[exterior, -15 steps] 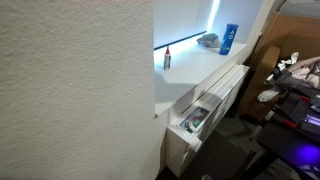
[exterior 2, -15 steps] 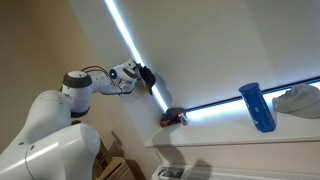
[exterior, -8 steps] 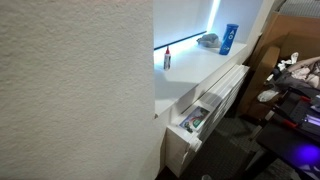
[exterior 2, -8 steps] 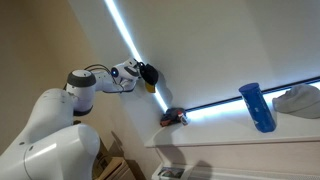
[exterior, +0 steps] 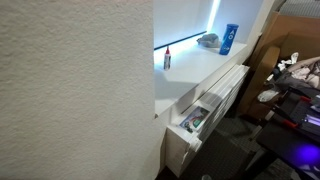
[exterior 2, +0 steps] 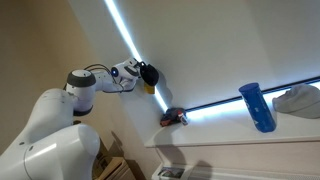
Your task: Move the black cap to the left
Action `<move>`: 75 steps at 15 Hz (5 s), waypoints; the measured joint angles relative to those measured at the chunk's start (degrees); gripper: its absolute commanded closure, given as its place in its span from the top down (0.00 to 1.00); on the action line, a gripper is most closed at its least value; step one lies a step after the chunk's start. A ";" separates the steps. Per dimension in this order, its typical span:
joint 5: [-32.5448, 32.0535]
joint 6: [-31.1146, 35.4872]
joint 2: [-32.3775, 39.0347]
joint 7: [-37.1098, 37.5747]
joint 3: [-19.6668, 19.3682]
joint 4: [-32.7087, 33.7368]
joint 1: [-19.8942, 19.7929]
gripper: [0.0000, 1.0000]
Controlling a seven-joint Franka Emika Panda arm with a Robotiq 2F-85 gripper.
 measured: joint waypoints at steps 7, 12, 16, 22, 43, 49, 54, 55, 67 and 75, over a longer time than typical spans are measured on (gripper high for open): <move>4.00 -0.03 2.02 -0.18 -9.07 0.09 1.12 0.06; -2.95 -0.04 2.99 -1.68 -9.70 3.16 0.46 0.00; -3.73 -0.19 4.61 -5.37 -14.16 4.03 1.10 0.00; 16.87 -1.63 14.62 -9.85 -35.47 -0.45 5.34 0.00; 37.92 -9.94 15.34 -4.92 -54.49 -8.84 10.95 0.00; 44.17 -12.67 10.31 9.15 -56.55 -3.54 4.00 0.00; 52.07 -12.68 19.97 28.63 -56.61 -2.32 0.77 0.00; 54.24 -12.67 22.82 32.89 -56.76 -2.25 0.12 0.00; 61.03 -6.19 33.71 58.51 -39.44 -1.94 9.04 0.00; 58.97 -11.98 22.29 49.36 -24.54 -5.26 14.60 0.00</move>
